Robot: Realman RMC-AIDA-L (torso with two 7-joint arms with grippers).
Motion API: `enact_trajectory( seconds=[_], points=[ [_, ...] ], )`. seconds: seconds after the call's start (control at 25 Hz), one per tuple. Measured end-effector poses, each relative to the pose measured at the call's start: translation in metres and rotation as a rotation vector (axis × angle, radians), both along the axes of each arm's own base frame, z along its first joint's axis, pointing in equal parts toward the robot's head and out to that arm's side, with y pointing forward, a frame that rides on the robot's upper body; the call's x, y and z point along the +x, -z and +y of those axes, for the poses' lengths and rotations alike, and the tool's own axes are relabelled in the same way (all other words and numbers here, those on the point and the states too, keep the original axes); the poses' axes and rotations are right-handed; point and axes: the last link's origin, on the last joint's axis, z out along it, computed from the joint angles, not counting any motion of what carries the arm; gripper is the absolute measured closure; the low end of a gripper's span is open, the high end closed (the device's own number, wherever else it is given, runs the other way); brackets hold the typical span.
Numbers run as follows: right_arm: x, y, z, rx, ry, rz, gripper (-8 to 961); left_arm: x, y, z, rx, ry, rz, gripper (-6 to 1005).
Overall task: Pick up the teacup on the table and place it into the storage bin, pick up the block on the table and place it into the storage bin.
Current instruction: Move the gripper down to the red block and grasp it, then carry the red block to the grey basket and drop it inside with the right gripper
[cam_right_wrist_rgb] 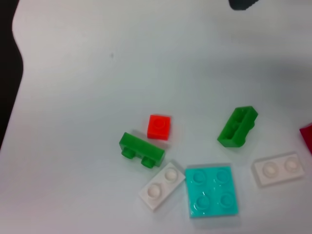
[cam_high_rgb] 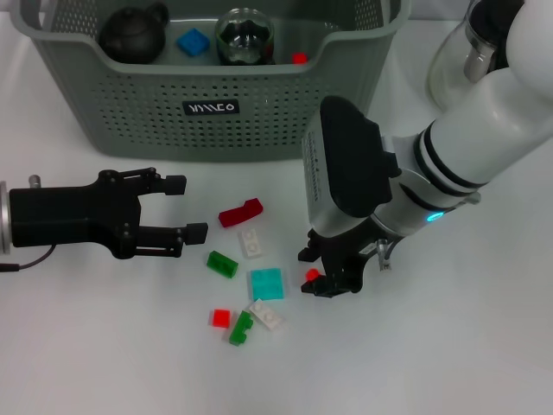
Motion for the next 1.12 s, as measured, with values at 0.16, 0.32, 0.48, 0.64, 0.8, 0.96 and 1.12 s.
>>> enact_trajectory(
  seconds=[0.16, 0.32, 0.48, 0.64, 0.8, 0.96, 1.12],
  points=[
    [0.001, 0.002, -0.001, -0.003, -0.006, -0.005, 531, 0.0, 0.0, 0.001, 0.001, 0.0, 0.001, 128],
    [0.001, 0.003, -0.001, -0.002, 0.0, -0.007, 529, 0.0, 0.0, 0.002, 0.007, -0.001, 0.003, 128],
    [0.001, 0.003, 0.0, 0.01, 0.014, -0.006, 542, 0.0, 0.0, 0.002, 0.011, -0.003, 0.004, 128],
    [0.0, 0.0, 0.002, 0.016, 0.02, -0.004, 595, 0.0, 0.0, 0.002, 0.012, -0.003, 0.003, 128],
    [-0.002, -0.006, 0.003, 0.01, 0.034, 0.002, 654, 0.0, 0.0, 0.002, 0.012, -0.004, 0.003, 128],
    [-0.008, -0.017, 0.007, 0.012, 0.054, 0.031, 729, -0.001, -0.001, 0.0, 0.011, -0.007, 0.001, 128],
    [-0.022, -0.045, 0.012, 0.01, 0.085, 0.075, 726, -0.004, -0.003, -0.001, 0.013, -0.013, 0.001, 128]
  ],
)
